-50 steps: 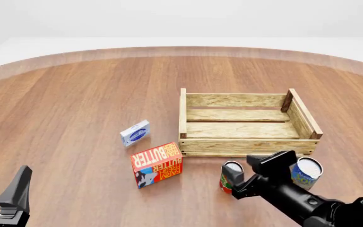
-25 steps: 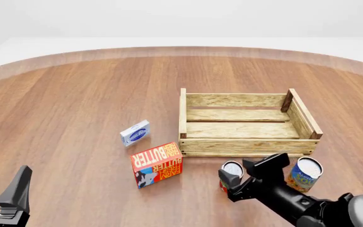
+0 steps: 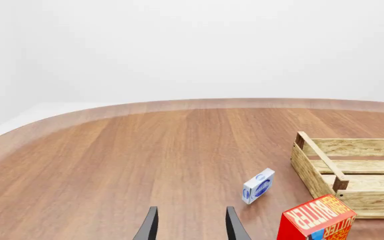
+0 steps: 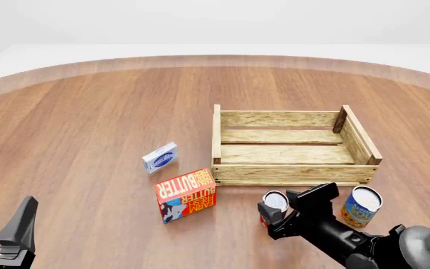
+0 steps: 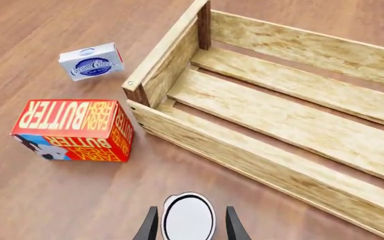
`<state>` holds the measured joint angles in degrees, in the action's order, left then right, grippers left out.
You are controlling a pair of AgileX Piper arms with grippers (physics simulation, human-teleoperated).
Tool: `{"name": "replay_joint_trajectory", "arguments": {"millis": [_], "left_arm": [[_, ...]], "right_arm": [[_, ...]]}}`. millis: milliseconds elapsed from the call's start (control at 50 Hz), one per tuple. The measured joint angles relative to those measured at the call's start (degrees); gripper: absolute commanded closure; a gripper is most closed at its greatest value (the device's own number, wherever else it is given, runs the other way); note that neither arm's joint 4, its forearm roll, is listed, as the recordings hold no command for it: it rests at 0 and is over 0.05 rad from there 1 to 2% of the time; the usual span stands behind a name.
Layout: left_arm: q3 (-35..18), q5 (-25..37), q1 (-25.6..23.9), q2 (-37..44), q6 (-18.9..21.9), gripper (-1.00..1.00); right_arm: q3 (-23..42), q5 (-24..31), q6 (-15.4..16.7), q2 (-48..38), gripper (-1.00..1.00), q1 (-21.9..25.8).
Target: Pick up the tomato sauce, and put it in the wooden tray.
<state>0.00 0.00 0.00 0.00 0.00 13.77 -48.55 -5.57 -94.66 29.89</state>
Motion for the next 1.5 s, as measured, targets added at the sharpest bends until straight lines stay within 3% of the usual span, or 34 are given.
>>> {"name": "replay_joint_trajectory", "arguments": {"millis": [720, 740, 1120, 1500], "left_arm": [[0.0, 0.0, 0.0, 0.0, 0.0, -1.0], [0.0, 0.0, 0.0, 0.0, 0.0, -1.0], [0.0, 0.0, 0.0, 0.0, 0.0, -1.0], [0.0, 0.0, 0.0, 0.0, 0.0, -1.0]], "right_arm": [[1.16, -3.54, -1.0, -7.66, -1.0, 0.4], [1.16, -3.62, -1.07, -7.81, 1.0, 0.43], [0.79, -4.56, -0.89, -8.0, 1.0, 0.44], [-0.79, -1.82, -0.9, -2.39, 1.0, 0.48]]}}
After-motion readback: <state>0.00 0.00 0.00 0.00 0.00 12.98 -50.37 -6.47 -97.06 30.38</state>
